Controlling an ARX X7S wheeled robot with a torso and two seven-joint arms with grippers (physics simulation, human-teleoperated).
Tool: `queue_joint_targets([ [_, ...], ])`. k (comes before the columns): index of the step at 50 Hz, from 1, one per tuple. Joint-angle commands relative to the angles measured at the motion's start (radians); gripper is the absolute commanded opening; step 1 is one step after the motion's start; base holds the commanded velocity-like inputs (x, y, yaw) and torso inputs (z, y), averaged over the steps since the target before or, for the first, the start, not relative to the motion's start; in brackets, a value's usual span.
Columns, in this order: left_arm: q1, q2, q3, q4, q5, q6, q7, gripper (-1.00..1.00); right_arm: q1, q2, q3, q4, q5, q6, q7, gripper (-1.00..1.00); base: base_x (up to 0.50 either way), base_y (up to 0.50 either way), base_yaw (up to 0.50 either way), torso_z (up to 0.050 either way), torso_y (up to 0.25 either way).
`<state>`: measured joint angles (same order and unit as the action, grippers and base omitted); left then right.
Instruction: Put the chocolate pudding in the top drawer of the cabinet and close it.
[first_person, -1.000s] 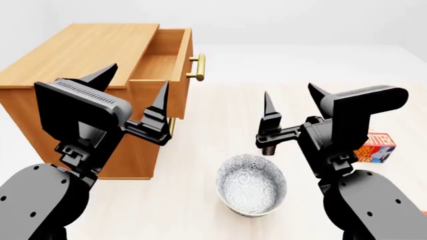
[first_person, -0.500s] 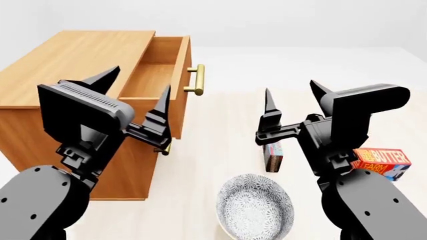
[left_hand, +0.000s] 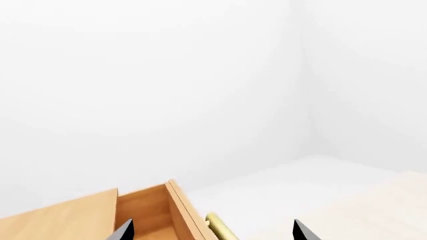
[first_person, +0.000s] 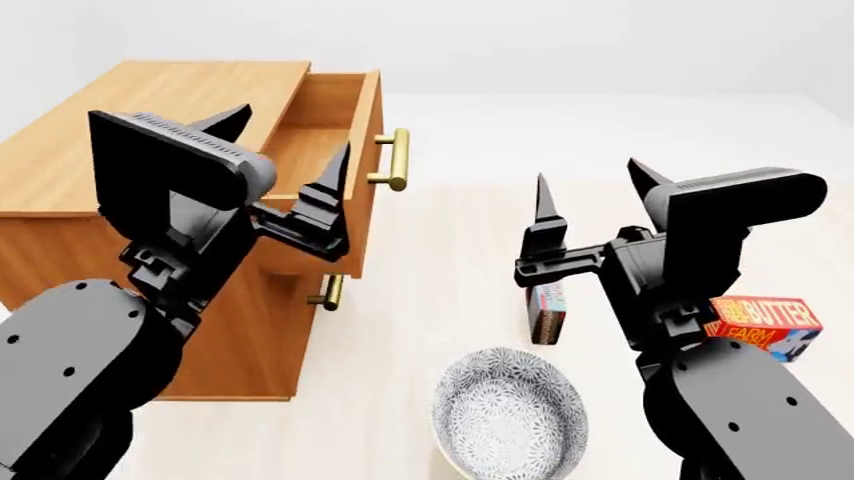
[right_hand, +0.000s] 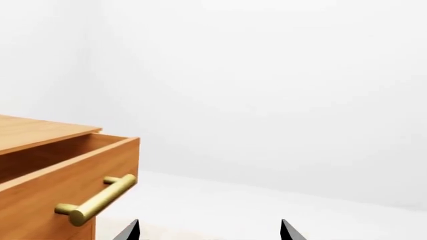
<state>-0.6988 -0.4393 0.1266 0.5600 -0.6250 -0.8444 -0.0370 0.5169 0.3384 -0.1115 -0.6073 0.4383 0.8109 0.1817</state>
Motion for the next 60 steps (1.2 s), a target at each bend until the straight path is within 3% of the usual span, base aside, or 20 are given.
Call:
queue_joint_targets([
  [1,-0.187,0.037,0.017,-0.134,-0.058,-0.117,0.009,1.00,0.005,-0.003,0.001,0.016,0.000,0.003,0.012,1.00,0.00,0.00,0.00,0.000,0.000],
  [19,-0.556,0.134,0.169,-0.706,-0.004,-0.215,0.130,1.00,-0.017,0.005,0.033,0.024,0.039,0.038,0.019,1.00,0.00,0.00,0.00,0.000,0.000],
  [32,-0.731,0.199,0.264,-1.062,0.051,-0.232,0.215,1.00,-0.038,0.014,0.024,0.030,0.025,0.001,0.014,1.00,0.00,0.00,0.00,0.000,0.000],
  [42,-0.891,0.285,0.340,-1.399,0.107,-0.196,0.305,1.00,-0.054,0.022,0.027,0.036,0.027,-0.015,0.007,1.00,0.00,0.00,0.00,0.000,0.000],
  [49,-1.057,0.391,0.400,-1.807,0.178,-0.046,0.420,1.00,-0.067,0.029,0.032,0.039,0.030,-0.028,0.002,1.00,0.00,0.00,0.00,0.000,0.000],
  [60,-1.084,0.424,0.267,-1.868,0.333,-0.086,0.445,1.00,-0.072,0.027,0.028,0.064,0.028,-0.038,0.003,1.00,0.00,0.00,0.00,0.000,0.000],
])
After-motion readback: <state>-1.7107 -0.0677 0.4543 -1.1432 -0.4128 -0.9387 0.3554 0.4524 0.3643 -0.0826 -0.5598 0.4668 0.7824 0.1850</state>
